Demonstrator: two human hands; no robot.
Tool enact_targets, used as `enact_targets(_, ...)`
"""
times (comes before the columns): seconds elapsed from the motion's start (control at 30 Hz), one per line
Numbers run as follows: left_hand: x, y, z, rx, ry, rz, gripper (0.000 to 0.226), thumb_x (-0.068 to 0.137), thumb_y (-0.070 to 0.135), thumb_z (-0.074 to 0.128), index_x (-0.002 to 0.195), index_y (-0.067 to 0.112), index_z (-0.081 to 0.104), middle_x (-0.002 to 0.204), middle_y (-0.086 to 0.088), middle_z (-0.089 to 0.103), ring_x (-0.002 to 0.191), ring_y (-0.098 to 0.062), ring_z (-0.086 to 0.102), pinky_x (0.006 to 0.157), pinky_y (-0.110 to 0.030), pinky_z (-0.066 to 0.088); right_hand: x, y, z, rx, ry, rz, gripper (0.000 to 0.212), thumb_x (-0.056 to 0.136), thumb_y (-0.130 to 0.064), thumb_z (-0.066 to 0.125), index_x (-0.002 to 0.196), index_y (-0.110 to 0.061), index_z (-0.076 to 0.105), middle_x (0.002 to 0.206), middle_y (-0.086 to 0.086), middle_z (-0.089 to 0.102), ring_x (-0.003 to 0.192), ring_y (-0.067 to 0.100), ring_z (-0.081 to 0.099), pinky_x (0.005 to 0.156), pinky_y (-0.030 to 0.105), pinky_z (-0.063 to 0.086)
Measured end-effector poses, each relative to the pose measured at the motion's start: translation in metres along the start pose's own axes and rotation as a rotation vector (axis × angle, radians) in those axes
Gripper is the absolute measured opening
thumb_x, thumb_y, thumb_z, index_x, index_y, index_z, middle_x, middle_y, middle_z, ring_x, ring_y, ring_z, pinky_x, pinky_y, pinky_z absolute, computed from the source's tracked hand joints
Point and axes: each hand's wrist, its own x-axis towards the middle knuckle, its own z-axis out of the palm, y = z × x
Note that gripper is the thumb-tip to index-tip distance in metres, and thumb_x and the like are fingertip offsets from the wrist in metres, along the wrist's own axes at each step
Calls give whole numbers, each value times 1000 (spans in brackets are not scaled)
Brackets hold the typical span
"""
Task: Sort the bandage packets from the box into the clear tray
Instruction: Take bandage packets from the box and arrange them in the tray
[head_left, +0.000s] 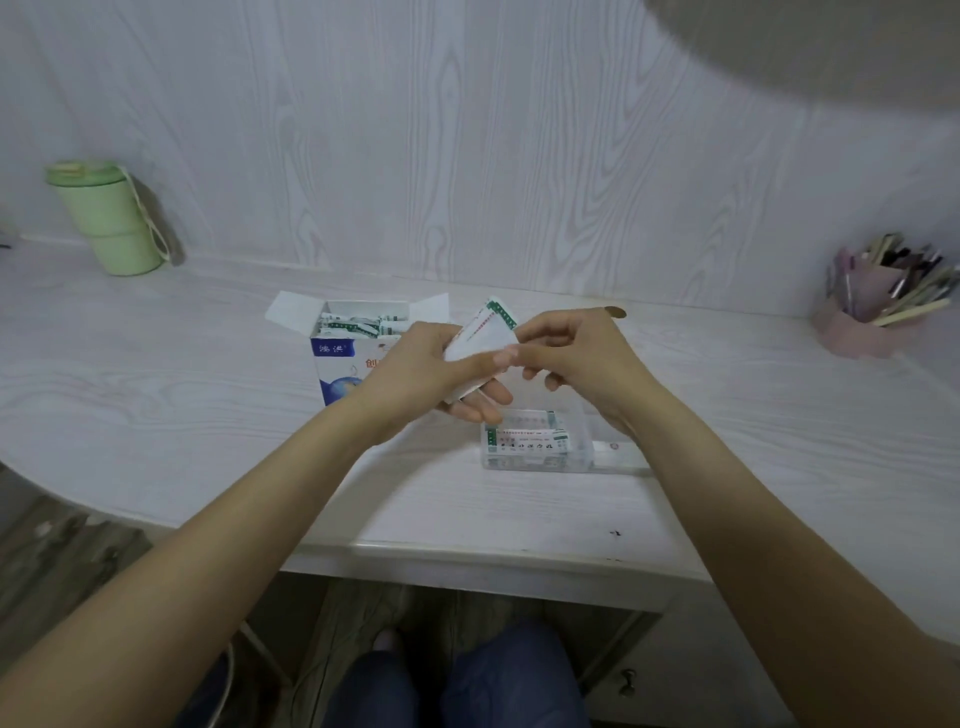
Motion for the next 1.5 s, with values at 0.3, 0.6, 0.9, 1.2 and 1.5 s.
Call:
enact_targets(0.3,-1,1,0,-100,66,4,15,94,16,55,97,6,66,83,-17,73,72,-28,72,62,-30,60,-8,6,7,136,65,-6,8,80,-4,72,83,-10,70,65,1,64,54,6,57,57,16,49)
enact_targets(0.6,-3,1,0,-36,141,9,6,86,15,67,91,12,68,74,-3,74,68,-18,73,47,-21,51,-5,8,11,235,58,105,7,82,-11,71,77,-9,66,69,0,65,62,7,60,56,16,46)
enact_targets(0.9,-3,-2,-5,-175,182,-1,9,91,17,60,90,12,67,76,-1,74,70,-23,73,59,-27,59,-6,7,8,380,221,116,15,83,-4,69,73,-7,58,52,2,61,45,5,54,45,13,41)
enact_targets(1.2,1,-5,-13,-158,297,27,15,94,22,57,101,11,64,81,-7,74,69,-22,72,56,-23,57,2,16,-7,589,181,141,16,90,-9,61,79,3,64,74,11,67,66,12,69,66,14,54)
enact_targets(1.5,-1,-4,-11,-162,286,59,17,94,24,56,106,14,62,80,-4,74,65,-21,72,52,-21,54,11,33,-10,-281,99,187,11,78,3,71,84,-5,73,70,3,67,63,6,62,62,15,49)
